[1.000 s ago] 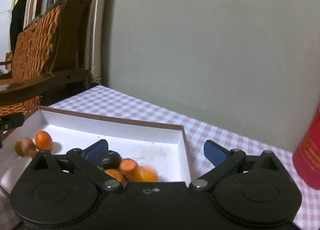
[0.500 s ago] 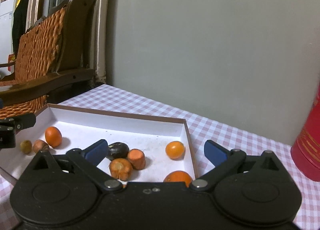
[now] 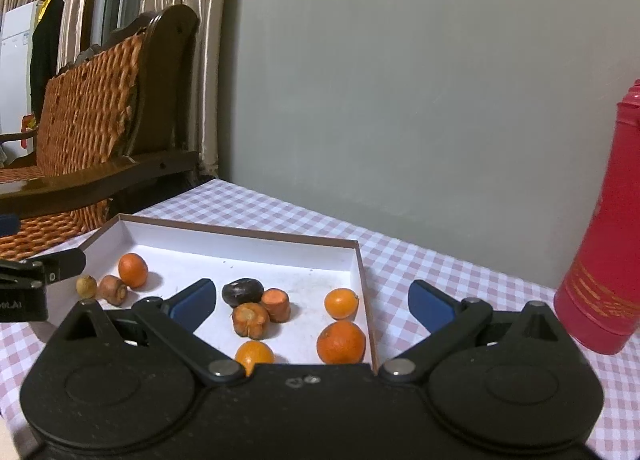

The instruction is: Organize fruits

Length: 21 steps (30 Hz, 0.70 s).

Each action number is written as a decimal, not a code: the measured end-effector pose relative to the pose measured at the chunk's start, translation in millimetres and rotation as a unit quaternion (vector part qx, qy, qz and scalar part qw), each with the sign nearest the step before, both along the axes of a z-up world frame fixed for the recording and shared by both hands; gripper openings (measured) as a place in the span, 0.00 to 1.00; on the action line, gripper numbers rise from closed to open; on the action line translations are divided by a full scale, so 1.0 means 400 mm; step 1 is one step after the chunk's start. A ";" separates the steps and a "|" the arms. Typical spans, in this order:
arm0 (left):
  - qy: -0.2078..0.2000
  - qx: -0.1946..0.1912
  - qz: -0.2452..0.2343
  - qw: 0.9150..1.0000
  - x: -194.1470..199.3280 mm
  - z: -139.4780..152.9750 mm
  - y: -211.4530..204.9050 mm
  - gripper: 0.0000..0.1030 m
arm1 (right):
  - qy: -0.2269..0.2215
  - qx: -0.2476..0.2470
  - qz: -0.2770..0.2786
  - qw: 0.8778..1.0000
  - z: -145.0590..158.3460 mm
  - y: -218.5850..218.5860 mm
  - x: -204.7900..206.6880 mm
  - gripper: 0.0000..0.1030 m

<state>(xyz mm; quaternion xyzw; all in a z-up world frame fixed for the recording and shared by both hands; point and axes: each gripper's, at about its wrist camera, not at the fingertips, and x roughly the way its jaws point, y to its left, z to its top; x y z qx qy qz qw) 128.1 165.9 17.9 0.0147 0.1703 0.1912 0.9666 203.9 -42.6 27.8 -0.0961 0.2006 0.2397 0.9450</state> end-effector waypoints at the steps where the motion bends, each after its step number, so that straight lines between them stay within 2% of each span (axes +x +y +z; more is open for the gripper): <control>1: -0.001 0.000 0.000 1.000 -0.011 0.004 -0.004 1.00 | -0.002 0.000 0.000 1.000 0.003 -0.005 -0.011 0.94; 21: -0.017 0.016 -0.040 0.999 -0.290 0.043 -0.176 1.00 | -0.040 0.007 -0.014 0.999 0.068 -0.167 -0.317 0.94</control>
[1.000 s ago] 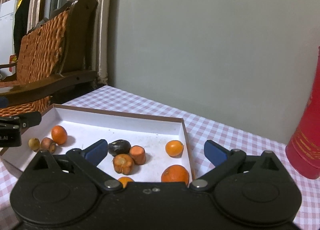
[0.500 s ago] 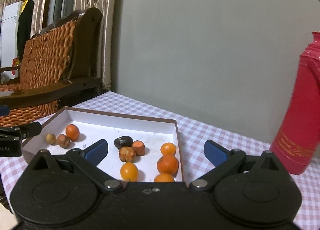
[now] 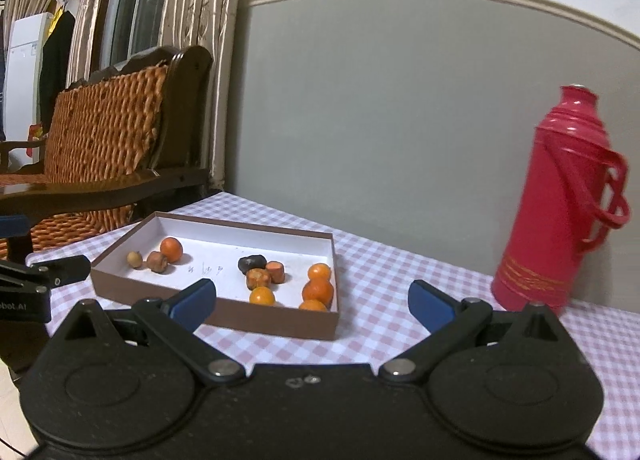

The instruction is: Organize fruits

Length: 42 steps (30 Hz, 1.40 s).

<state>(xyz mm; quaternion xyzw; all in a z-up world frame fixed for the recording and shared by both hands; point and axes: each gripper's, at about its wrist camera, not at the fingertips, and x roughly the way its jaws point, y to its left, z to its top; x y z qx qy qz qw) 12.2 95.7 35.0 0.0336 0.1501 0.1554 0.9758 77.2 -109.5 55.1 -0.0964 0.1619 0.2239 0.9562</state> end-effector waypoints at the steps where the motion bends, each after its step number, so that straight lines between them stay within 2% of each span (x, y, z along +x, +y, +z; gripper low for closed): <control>1: -0.001 0.001 0.000 1.000 -0.020 0.001 -0.009 1.00 | 0.000 -0.001 -0.002 1.000 0.001 -0.012 -0.019 0.94; 9: -0.001 0.007 -0.009 1.000 -0.142 0.003 -0.066 1.00 | 0.003 -0.007 -0.018 1.000 -0.004 -0.094 -0.168 0.94; 17: -0.036 -0.008 -0.005 0.999 -0.221 -0.015 -0.071 1.00 | 0.016 -0.006 -0.035 0.999 -0.030 -0.146 -0.272 0.94; 20: -0.045 -0.010 -0.004 0.999 -0.226 -0.019 -0.067 1.00 | 0.017 -0.009 -0.037 0.999 -0.045 -0.144 -0.290 0.94; 23: -0.040 -0.006 -0.003 0.999 -0.220 -0.027 -0.075 1.00 | -0.002 -0.012 -0.037 0.999 -0.044 -0.141 -0.306 0.94; 30: -0.052 0.007 -0.010 0.999 -0.229 -0.028 -0.094 1.00 | -0.004 -0.013 -0.044 0.999 -0.051 -0.127 -0.303 0.94; 42: -0.052 0.008 -0.011 0.999 -0.231 -0.028 -0.097 1.00 | -0.002 -0.013 -0.045 0.999 -0.052 -0.137 -0.305 0.94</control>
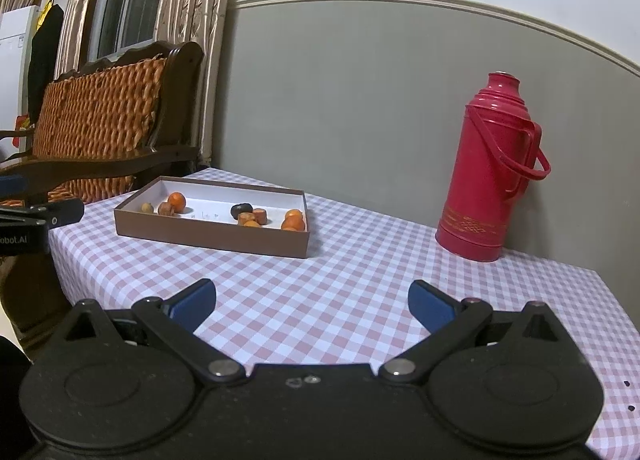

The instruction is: Organize fruits

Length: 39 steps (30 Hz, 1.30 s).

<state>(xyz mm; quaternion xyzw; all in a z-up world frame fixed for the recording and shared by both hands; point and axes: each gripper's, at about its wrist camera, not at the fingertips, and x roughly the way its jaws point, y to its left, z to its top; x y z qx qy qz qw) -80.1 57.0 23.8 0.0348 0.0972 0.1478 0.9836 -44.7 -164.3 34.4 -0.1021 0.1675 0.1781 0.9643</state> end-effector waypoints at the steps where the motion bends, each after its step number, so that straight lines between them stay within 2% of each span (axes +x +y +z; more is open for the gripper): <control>1: 0.000 0.001 0.000 1.000 0.000 0.000 -0.001 1.00 | 0.000 0.000 0.000 1.000 0.000 -0.001 0.000 0.94; 39: -0.002 0.008 0.003 1.000 0.001 -0.001 -0.004 1.00 | 0.005 0.013 -0.008 1.000 0.000 -0.003 0.003 0.94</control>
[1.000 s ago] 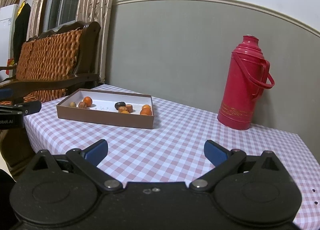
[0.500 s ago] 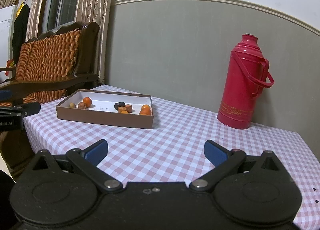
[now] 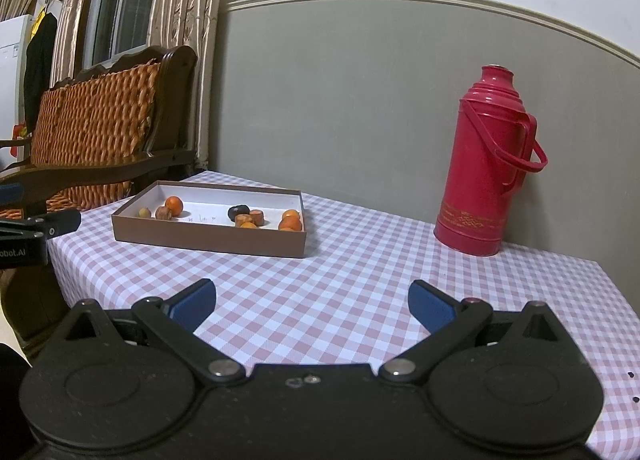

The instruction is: Organize fruits

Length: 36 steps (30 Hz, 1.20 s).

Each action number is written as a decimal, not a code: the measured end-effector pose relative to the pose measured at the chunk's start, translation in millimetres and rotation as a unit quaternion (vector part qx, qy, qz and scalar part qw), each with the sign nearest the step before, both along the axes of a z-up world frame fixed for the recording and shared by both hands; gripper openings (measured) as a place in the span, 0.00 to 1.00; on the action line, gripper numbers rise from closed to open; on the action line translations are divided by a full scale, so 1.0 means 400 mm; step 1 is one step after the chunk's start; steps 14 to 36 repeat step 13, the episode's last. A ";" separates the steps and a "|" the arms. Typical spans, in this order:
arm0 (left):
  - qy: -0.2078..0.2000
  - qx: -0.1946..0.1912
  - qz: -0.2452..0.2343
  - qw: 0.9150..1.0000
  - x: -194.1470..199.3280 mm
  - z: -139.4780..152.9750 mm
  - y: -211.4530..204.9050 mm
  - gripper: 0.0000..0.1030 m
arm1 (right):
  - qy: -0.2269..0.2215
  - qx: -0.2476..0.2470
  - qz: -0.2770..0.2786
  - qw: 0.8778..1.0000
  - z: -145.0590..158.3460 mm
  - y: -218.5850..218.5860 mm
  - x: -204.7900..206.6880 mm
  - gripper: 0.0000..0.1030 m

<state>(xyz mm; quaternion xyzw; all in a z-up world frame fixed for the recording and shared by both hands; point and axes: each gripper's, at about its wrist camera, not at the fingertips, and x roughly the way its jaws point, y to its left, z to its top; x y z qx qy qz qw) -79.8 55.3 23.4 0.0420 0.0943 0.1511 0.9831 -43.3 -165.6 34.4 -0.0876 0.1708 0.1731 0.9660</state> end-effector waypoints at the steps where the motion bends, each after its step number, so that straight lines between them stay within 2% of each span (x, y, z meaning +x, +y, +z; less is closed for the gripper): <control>1: -0.003 -0.001 0.002 1.000 -0.003 0.000 0.002 1.00 | 0.000 0.000 0.000 1.000 0.000 0.000 0.000 0.94; 10: -0.020 -0.011 -0.001 1.000 -0.020 -0.001 0.017 1.00 | -0.001 0.000 0.001 1.000 0.000 -0.001 0.000 0.94; 36: -0.012 -0.006 -0.002 1.000 -0.014 -0.002 0.013 1.00 | -0.001 -0.001 0.000 1.000 -0.001 0.000 0.001 0.94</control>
